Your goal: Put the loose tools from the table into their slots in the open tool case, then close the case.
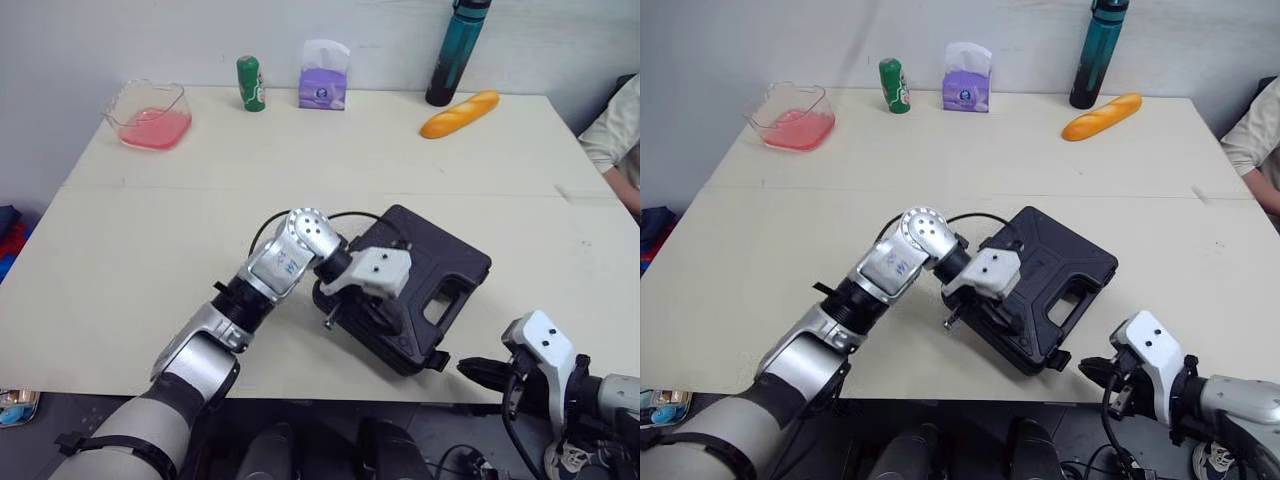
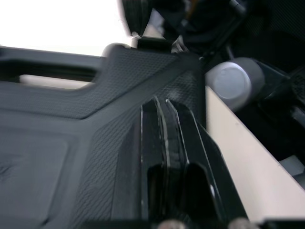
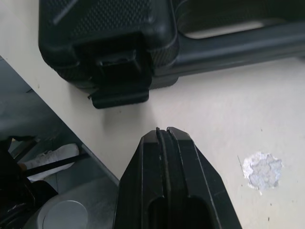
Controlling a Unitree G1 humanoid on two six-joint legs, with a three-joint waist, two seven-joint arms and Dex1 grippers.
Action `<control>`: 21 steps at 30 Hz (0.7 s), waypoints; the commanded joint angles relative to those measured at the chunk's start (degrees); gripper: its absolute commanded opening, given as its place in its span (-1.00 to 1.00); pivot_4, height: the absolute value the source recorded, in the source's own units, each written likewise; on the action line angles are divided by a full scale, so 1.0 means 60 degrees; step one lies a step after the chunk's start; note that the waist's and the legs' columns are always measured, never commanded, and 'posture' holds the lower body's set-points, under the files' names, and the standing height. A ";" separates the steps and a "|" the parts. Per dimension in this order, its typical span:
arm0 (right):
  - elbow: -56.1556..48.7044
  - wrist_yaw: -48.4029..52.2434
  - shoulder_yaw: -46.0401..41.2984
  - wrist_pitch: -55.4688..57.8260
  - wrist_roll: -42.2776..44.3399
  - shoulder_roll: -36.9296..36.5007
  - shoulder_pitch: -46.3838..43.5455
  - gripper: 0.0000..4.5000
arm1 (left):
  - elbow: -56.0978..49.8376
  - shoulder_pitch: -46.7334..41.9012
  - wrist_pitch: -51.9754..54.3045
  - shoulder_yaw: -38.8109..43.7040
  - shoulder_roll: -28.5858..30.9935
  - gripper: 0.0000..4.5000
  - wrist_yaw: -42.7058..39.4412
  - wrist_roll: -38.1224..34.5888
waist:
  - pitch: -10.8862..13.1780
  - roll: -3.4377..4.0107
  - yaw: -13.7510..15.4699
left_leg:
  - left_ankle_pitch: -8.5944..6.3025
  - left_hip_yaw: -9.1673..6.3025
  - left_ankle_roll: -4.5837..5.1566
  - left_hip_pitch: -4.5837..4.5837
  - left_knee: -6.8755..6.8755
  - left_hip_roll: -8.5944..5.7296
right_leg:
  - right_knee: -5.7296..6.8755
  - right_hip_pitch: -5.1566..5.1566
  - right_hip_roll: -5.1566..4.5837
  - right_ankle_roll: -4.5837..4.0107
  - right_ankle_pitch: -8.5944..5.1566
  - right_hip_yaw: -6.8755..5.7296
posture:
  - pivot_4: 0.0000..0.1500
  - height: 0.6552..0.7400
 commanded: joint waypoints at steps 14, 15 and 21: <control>-0.0527 -0.1953 0.1353 0.0762 0.1600 0.1221 -0.2221 -1.00 | 0.0501 0.0209 -0.1254 -0.1849 0.0051 -0.97 0.0539 0.1354 | -0.0032 -0.0002 -0.0132 | -0.0012 -0.0030 -0.0018 0.0066 -0.0012 0.0023 | -0.0035 0.0072 -0.0066 -0.0030 -0.0017 -0.0022 | 1.00 1.00; -0.0481 -0.2118 0.1292 0.0906 0.1868 0.1367 -0.2519 -1.00 | 0.0564 0.0198 -0.1287 -0.1860 0.0008 -0.97 0.0594 0.1375 | -0.0032 -0.0002 -0.0146 | -0.0012 -0.0028 -0.0019 0.0071 -0.0013 0.0026 | -0.0031 0.0073 -0.0065 -0.0033 -0.0019 -0.0023 | 1.00 1.00; -0.0417 -0.2593 0.1019 0.1581 0.2953 0.1734 -0.3253 -1.00 | 0.0671 0.0208 -0.1235 -0.1809 -0.0110 -0.97 0.0711 0.1335 | -0.0035 -0.0003 -0.0136 | -0.0008 -0.0032 -0.0018 0.0077 -0.0010 0.0027 | -0.0012 0.0075 -0.0078 -0.0038 -0.0020 -0.0025 | 1.00 1.00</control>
